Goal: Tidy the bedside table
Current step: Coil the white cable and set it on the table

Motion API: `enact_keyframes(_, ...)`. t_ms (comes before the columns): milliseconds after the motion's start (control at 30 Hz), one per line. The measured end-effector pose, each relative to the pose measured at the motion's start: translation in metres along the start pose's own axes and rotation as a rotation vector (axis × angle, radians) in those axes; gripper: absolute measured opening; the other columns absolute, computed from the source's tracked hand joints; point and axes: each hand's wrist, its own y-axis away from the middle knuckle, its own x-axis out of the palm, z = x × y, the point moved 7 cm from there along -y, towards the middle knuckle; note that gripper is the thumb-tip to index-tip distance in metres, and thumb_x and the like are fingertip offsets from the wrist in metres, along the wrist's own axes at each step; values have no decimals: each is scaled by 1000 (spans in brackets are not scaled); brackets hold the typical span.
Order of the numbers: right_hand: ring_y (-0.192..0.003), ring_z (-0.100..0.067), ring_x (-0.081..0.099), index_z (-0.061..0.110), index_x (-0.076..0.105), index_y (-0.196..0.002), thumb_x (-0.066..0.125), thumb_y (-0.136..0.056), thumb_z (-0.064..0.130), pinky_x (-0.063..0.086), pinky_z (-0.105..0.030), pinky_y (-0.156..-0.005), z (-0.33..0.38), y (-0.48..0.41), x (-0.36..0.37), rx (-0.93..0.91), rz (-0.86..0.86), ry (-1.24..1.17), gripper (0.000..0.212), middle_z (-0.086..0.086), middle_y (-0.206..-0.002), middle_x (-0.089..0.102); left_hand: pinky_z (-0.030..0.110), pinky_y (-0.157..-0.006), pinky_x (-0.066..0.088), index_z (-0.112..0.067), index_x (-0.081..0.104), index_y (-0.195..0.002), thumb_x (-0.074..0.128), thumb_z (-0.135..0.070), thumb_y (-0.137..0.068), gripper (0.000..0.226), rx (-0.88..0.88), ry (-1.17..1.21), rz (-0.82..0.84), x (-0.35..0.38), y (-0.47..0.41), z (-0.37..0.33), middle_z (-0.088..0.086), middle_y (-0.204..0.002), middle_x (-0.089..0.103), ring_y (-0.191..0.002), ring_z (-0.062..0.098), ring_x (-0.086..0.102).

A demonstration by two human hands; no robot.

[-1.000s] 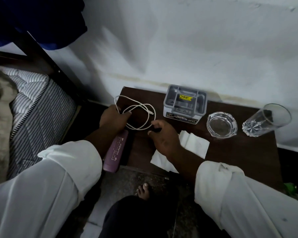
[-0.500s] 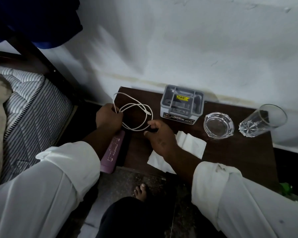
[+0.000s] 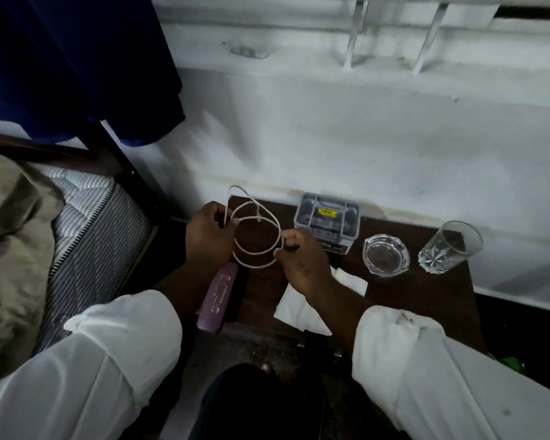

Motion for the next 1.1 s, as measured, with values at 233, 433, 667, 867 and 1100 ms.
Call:
enact_keyframes(233,-104,-21,65,18,66,-116,71,-83,14,53,-36,-91,59,33,-48,-101,-95,-18,34,-4,-111,69,7,-59,40,-30,63,-78,78,-23,-83,17,129,96,71,-45,44,-59,-15,-69,67,-66,-4,63)
enact_keyframes(433,-117,-18,63,14,66,-123,68,-84,-1,51,-33,-102,107,81,-95,-221,-97,2,42,-5,-124,68,26,-71,53,-31,64,-80,83,-21,-80,22,198,190,222,-65,98,-106,-9,-78,73,-71,6,67)
enact_keyframes(667,-79,-21,69,-2,73,-89,67,-82,-5,42,-3,-63,124,132,-138,-238,-130,40,10,-15,-94,75,34,-73,58,-13,74,-85,81,-17,-84,8,252,321,381,-73,156,-151,4,-80,78,-74,15,74)
enact_keyframes(867,-74,-31,72,3,72,-79,65,-87,4,59,-43,-73,126,183,-185,-164,-176,-282,11,-14,-83,74,48,-68,61,7,66,-93,67,-12,-96,20,124,567,448,-92,212,-178,26,-78,69,-66,27,71)
enact_keyframes(1100,-56,-15,62,9,64,-81,65,-83,-6,51,-23,-52,118,225,-231,-165,-274,-462,15,-14,-79,66,27,-58,45,-3,54,-96,52,2,-99,6,-8,646,609,-90,260,-210,24,-85,64,-70,28,62)
